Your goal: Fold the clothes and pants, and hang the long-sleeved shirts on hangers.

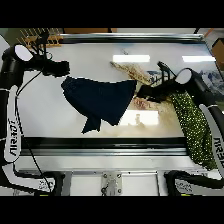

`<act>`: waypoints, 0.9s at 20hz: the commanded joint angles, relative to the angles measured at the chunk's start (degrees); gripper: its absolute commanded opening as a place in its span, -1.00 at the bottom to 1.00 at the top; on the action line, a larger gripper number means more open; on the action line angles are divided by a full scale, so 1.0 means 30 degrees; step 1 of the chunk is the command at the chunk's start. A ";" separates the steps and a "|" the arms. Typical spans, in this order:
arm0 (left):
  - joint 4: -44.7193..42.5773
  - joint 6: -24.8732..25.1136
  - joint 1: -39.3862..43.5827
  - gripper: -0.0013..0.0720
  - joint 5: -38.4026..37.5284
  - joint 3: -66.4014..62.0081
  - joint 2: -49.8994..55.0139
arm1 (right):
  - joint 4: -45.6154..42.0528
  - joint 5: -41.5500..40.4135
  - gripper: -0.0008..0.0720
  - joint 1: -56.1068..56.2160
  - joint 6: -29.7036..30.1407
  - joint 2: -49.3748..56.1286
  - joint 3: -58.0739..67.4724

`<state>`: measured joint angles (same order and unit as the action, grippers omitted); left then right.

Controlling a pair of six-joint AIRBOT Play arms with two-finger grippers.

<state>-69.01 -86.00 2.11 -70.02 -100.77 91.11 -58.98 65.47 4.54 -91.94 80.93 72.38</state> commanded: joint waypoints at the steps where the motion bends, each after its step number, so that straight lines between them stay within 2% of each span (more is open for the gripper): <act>1: -0.0015 0.0102 0.2004 -0.87 -0.0284 0.0007 -0.0299 | 0.3366 -0.3184 1.00 -0.2761 0.0386 0.0364 -0.4342; 4: -0.0022 0.0102 0.3373 -0.87 0.0095 0.0007 -0.0306 | 0.6856 -0.5413 1.00 -0.2339 0.2237 0.2011 -0.5785; 8: -0.0015 0.0095 0.4102 -0.87 0.0648 0.0007 -0.0306 | 1.1424 -0.7184 0.99 0.0328 0.4532 0.4080 -0.5537; 18: -0.0007 0.0022 0.3942 -0.87 -0.0204 0.0000 -0.0306 | 1.3260 -0.8765 0.95 0.6156 0.4532 0.8655 0.0554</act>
<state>-69.06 -85.86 13.91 -69.71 -100.75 90.21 -20.93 41.25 19.35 -78.63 103.46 68.69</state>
